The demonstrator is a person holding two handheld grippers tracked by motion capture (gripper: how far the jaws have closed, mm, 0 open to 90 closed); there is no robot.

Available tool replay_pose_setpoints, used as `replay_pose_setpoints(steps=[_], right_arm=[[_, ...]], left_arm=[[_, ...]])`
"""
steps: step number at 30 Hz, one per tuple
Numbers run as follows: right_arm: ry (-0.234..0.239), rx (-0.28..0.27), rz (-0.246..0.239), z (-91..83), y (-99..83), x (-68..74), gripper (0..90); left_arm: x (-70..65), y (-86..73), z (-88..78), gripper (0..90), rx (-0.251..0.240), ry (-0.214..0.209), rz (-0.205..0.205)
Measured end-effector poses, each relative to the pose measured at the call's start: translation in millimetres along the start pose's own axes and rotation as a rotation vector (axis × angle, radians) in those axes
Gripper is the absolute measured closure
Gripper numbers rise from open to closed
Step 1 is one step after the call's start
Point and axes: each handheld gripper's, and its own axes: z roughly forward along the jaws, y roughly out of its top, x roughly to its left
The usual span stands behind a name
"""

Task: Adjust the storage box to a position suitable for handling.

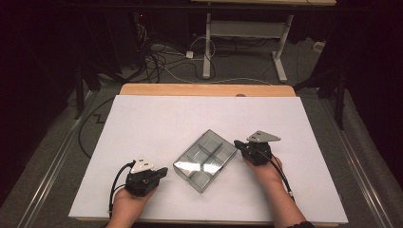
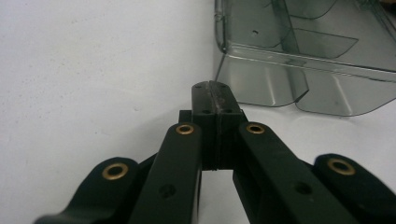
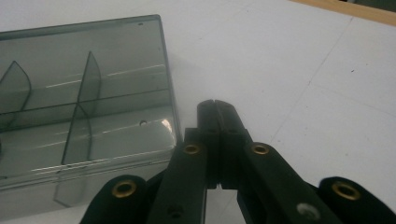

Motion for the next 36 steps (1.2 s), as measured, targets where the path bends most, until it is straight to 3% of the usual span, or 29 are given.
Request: replay_pose_setpoints(steps=[3,7,12,19,25,31,36], right_arm=[[0.025,0.006,0.019,-3.1,-1.4,0.9,90.0],[0.045,0.015,-0.006,-7.7,-3.4,6.2,90.0],[0.07,0.034,-0.06,-27.1,-13.5,22.7,90.0],[0.08,0.054,-0.07,-48.1,-26.9,40.5,90.0],[0.1,0.066,-0.091,-66.4,-35.1,64.3,90.0],[0.127,0.068,-0.113,-81.0,-42.6,89.5,90.0],[0.132,0.068,-0.121,-85.6,-45.7,94.1,90.0]], left_arm=[[2.0,-0.5,0.3,87.5,-0.001,0.01,-0.003],[2.9,0.3,-0.8,87.5,-0.004,0.011,-0.006],[5.1,2.7,-3.2,87.5,-0.016,0.009,-0.003],[5.8,2.8,-6.3,87.5,-0.019,-0.01,0.02],[2.1,3.7,-3.7,87.5,0.012,-0.027,0.045],[2.5,3.1,-2.1,87.4,0.023,-0.015,0.023],[3.4,4.9,1.0,87.4,0.026,-0.008,0.009]])
